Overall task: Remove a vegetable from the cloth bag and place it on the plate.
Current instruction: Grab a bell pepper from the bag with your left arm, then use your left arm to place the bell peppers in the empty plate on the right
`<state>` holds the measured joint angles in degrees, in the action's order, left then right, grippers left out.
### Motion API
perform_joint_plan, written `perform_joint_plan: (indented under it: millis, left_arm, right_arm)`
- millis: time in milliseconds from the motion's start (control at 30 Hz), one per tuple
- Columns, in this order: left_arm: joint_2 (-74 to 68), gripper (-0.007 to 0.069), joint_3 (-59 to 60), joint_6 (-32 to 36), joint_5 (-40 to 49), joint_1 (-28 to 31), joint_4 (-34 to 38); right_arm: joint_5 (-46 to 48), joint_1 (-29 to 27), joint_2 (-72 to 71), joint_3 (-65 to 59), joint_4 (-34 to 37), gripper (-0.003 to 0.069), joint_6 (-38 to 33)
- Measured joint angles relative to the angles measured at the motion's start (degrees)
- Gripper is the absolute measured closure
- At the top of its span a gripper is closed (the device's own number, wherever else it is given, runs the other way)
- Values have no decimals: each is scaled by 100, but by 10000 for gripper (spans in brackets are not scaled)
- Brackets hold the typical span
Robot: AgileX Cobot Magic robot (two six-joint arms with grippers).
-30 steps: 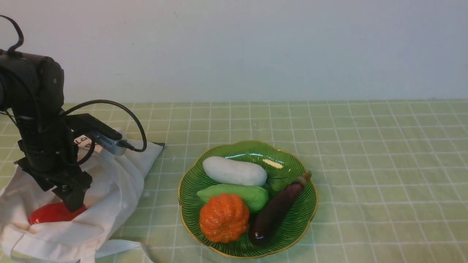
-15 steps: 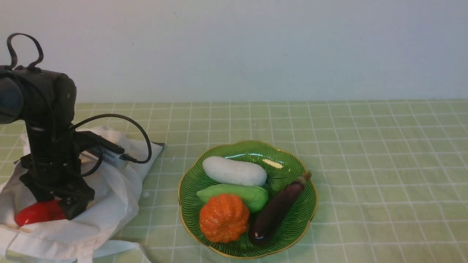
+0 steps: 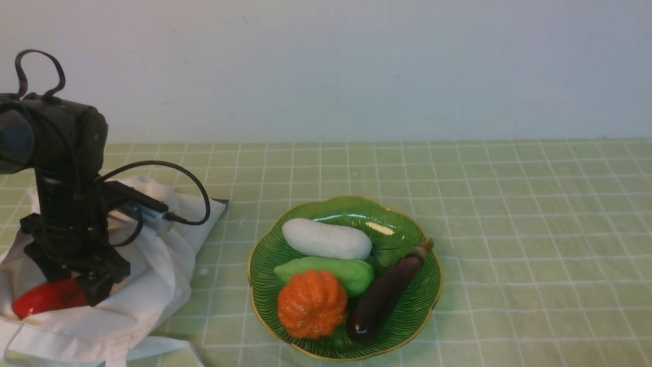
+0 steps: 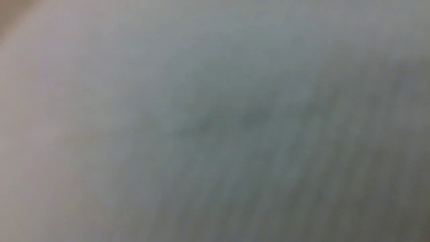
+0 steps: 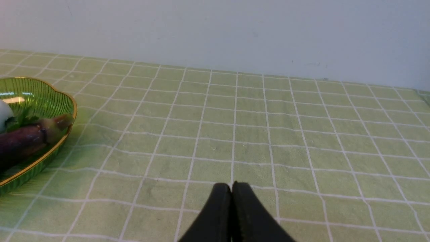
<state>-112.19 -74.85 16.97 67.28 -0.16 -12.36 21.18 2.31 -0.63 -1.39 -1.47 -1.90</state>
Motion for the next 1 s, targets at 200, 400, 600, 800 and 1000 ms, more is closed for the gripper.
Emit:
perform_joint_plan:
  millis: [200,400,600,800,1000]
  left_arm:
    - [719,146,0,-97,-195,0,77]
    - [1598,152,5,-103,-212,0,406]
    - [2436,158,10,-77,-212,-55,1004]
    - [2888,158,10,158,-219,-654,1421]
    - [2902,158,34,174,-590,-1612,2179]
  right_arm:
    - [0,0,0,0,0,673,0]
    - [0,0,0,0,0,673,0]
    - [0,0,0,0,0,673,0]
    - [0,0,0,0,0,673,0]
    - [0,0,0,0,0,673,0]
